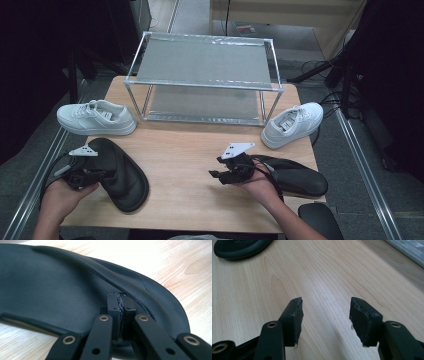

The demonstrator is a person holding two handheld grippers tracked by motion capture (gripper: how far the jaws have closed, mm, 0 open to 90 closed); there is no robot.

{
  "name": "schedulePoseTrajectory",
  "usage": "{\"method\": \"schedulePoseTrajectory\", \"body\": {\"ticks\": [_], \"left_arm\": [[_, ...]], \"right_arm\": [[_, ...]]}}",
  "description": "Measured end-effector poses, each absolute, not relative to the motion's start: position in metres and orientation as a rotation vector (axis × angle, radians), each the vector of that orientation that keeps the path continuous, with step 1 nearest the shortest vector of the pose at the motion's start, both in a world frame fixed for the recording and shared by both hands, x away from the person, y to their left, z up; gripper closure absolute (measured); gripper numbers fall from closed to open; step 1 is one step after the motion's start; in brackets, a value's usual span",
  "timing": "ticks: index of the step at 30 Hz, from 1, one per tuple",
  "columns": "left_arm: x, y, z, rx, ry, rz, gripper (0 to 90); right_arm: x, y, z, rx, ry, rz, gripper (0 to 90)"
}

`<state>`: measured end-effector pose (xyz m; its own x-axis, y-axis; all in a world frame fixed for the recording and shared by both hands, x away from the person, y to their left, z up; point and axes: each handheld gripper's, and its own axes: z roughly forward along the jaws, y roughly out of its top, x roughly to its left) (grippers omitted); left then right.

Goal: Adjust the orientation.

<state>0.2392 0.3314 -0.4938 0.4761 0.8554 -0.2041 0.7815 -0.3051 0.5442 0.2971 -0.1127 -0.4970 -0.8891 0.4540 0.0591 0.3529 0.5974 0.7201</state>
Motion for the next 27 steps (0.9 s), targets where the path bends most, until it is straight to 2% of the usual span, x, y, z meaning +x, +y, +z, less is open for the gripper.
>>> {"method": "schedulePoseTrajectory", "body": {"ticks": [16,27], "left_arm": [[0.244,0.314,-0.5,2.199,1.271,0.098,90.0],[0.246,0.277,-0.494,2.203,1.15,0.045,89.8]], "right_arm": [[0.295,-0.112,-0.497,0.67,2.699,1.167,45.6],[0.293,-0.112,-0.498,0.674,2.702,1.158,46.2]]}}
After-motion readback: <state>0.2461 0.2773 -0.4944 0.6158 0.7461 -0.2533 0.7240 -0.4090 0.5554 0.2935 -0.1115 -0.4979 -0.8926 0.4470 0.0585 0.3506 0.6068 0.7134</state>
